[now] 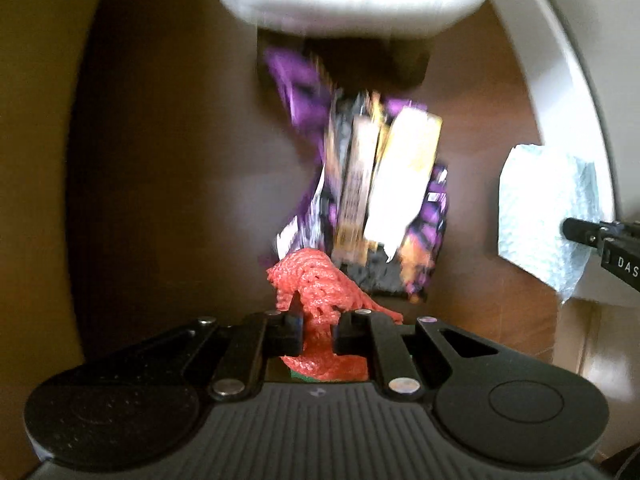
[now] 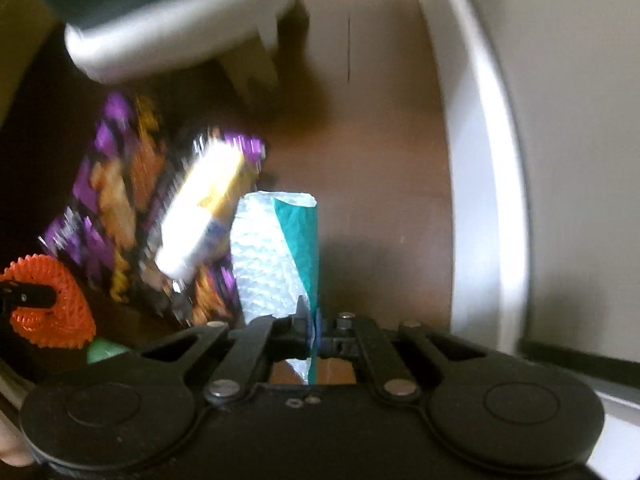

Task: Collect trash
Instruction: 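Lift both held items and carry them over the wastebasket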

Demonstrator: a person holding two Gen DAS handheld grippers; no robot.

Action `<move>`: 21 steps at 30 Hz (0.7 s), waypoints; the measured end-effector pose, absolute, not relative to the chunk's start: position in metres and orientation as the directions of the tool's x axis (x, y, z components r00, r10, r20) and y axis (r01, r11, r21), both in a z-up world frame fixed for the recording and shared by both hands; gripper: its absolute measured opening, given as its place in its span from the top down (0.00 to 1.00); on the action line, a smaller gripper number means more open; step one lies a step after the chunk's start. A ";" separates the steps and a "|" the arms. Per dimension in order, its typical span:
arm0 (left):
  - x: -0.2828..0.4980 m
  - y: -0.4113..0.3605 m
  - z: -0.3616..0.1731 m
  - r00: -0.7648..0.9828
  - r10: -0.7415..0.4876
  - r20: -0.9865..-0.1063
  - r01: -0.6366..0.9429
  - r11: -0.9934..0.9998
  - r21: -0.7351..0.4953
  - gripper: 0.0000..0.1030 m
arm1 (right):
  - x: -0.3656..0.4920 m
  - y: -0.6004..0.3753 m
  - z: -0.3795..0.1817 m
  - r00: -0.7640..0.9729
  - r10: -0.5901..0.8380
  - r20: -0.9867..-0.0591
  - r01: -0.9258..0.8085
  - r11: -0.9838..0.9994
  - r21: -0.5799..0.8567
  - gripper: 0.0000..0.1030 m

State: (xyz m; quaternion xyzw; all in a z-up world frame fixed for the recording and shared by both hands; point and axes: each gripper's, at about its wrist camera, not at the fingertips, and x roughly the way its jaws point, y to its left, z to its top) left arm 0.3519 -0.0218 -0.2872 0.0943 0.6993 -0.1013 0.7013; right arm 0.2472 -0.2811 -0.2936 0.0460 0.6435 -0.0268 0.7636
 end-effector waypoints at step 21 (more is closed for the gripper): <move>0.383 -0.054 -0.039 0.515 -0.226 -0.827 0.298 0.952 -0.074 0.89 | 0.255 -0.273 -0.048 0.743 0.010 -0.669 0.081 0.991 0.104 0.98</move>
